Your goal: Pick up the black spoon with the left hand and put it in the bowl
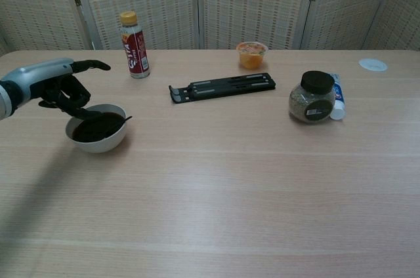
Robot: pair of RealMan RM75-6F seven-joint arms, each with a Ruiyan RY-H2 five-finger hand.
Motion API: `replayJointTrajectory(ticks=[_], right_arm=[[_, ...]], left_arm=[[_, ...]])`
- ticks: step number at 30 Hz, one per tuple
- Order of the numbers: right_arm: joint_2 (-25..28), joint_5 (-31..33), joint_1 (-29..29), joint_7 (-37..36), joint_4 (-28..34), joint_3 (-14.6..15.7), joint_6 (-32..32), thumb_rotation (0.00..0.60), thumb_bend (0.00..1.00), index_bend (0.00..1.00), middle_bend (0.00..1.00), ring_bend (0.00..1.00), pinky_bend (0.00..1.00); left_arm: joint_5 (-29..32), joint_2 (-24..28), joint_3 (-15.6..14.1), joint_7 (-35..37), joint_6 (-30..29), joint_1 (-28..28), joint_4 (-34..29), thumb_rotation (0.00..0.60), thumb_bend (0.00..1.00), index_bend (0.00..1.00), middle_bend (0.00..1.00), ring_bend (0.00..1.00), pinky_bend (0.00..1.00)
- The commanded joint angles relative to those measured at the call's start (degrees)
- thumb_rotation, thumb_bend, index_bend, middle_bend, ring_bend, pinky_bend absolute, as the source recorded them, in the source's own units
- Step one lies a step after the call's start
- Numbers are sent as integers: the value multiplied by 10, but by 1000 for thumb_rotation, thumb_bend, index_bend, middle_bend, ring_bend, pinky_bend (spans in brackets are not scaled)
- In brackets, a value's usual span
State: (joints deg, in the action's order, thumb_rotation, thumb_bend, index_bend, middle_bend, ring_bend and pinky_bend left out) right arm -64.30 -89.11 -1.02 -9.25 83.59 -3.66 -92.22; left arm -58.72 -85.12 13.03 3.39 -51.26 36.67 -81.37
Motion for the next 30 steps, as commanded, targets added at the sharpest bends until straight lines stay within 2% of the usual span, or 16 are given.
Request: replayJointTrajectory(ticks=[1, 3, 6, 10, 13, 23, 30], right_arm=[[1, 0, 0, 1, 1, 0, 1, 600, 181, 0, 134, 126, 91], [2, 2, 1, 2, 2, 0, 2, 600, 181, 0, 134, 126, 91], [4, 3, 2, 6, 3, -1, 5, 600, 181, 0, 134, 125, 91], [7, -3, 8, 9, 3, 1, 12, 600, 186, 0, 138, 126, 91], [10, -8, 14, 7, 4, 2, 17, 600, 193, 0, 140, 126, 91], [16, -22, 31, -9, 14, 9, 39, 600, 208, 0, 140, 126, 91], [15, -23, 41, -4, 19, 11, 53, 600, 208, 0, 146, 126, 91]], left_arm=[[-3, 18, 3, 1, -13, -9, -14, 600, 270, 57, 710, 636, 983], [-14, 32, 2, -5, -38, -20, -28, 600, 270, 84, 645, 570, 949], [-44, 51, -7, -27, -88, -40, -47, 600, 270, 148, 543, 463, 820], [-99, 61, -33, -103, -169, -64, -38, 600, 270, 188, 478, 382, 675], [-116, 70, -49, -147, -208, -84, -42, 600, 270, 197, 452, 358, 610], [-125, 134, -82, -170, -297, -171, -127, 600, 270, 216, 406, 332, 462], [-155, 152, -110, -181, -353, -224, -154, 600, 270, 220, 405, 332, 440]])
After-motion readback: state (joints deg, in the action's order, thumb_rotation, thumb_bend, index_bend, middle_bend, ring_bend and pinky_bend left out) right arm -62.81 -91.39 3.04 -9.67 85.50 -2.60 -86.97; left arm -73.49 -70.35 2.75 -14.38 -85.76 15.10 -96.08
